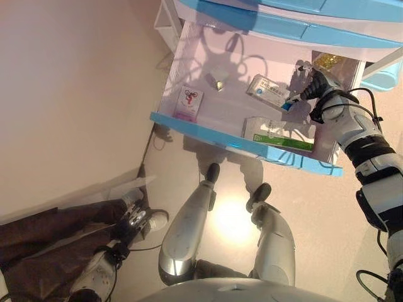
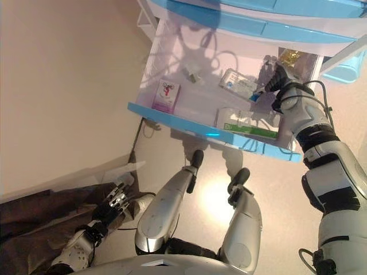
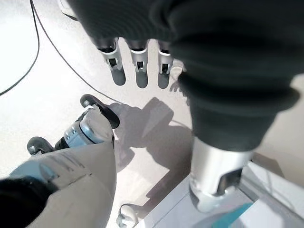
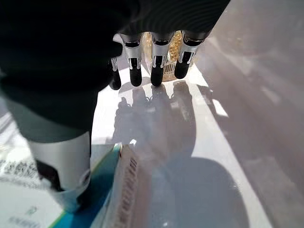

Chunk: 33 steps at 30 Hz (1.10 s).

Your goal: Open the drawer and pick up the medicine

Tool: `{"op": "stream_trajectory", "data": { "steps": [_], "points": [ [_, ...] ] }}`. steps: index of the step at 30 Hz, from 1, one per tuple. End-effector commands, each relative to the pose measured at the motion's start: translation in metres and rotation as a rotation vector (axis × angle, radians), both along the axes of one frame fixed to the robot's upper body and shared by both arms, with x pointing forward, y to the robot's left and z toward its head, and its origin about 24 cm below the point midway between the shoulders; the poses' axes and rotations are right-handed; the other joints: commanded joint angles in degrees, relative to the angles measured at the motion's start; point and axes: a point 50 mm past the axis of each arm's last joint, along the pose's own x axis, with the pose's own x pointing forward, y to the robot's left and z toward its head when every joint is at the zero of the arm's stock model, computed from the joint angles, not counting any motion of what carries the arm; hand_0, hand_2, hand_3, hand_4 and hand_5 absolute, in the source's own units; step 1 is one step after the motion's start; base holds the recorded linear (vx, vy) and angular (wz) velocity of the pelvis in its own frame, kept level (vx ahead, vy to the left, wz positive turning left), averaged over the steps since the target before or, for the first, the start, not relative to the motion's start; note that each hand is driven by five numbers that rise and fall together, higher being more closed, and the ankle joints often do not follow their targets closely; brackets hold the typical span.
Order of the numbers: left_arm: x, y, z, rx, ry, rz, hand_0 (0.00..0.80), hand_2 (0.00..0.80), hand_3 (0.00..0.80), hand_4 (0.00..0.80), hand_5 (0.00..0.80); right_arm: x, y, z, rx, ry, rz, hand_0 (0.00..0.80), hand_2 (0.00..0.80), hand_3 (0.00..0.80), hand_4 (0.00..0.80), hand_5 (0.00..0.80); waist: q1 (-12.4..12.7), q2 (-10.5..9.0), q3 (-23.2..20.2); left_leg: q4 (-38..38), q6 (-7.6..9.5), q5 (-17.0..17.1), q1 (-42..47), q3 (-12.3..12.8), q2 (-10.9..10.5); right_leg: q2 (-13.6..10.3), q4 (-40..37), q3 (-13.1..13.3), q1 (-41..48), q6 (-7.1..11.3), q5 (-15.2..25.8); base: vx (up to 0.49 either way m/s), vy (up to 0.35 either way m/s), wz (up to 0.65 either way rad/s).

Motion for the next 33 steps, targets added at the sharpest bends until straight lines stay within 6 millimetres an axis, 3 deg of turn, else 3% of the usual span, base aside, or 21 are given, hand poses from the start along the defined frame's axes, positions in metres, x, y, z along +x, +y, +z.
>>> {"op": "stream_trajectory", "data": {
  "steps": [1,6,14,33],
  "points": [
    [-0.026,-0.006,-0.009,-0.005,0.056,-0.028,0.0,0.0,0.0,0.0,0.0,0.0,-0.015,0.005,0.019,0.022,-0.059,0.0,0.0,0.0,0.0,0.0,1.96,3.27,-2.89,-3.65,0.55,-3.42,0.6,1.93,-1.24,1.39,7.27,-0.67,-0.97,-1.25,-6.13,-0.004,0.007,0.05],
    [-0.029,-0.01,-0.011,-0.012,0.065,-0.046,0.0,0.0,0.0,0.0,0.0,0.0,-0.016,-0.008,0.028,0.085,-0.047,0.0,0.0,0.0,0.0,0.0,2.23,3.75,-2.89,-3.68,0.62,-3.2,0.34,1.76,-1.35,1.17,7.9,-0.94,-1.52,-1.41,-6.24,0.0,0.0,0.0],
    [-0.028,-0.015,-0.011,-0.014,0.052,-0.056,0.0,0.0,0.0,0.0,0.0,0.001,0.001,-0.023,0.064,0.1,0.028,0.0,0.0,0.0,0.0,0.0,2.02,3.72,-2.89,-3.92,0.58,-2.92,0.35,1.93,-1.25,1.17,7.94,-0.91,-1.59,-1.41,-6.28,0.0,0.0,0.0],
    [-0.028,-0.015,-0.011,-0.012,0.059,-0.036,0.0,0.0,0.0,0.0,0.0,-0.002,0.075,-0.024,0.054,0.14,0.316,0.0,0.0,0.0,0.0,0.0,1.14,1.91,-2.89,-3.85,0.29,-2.73,0.14,2.16,-0.74,1.9,7.96,-0.57,-1.66,-1.18,-6.33,0.0,0.0,0.0]
  ]
}}
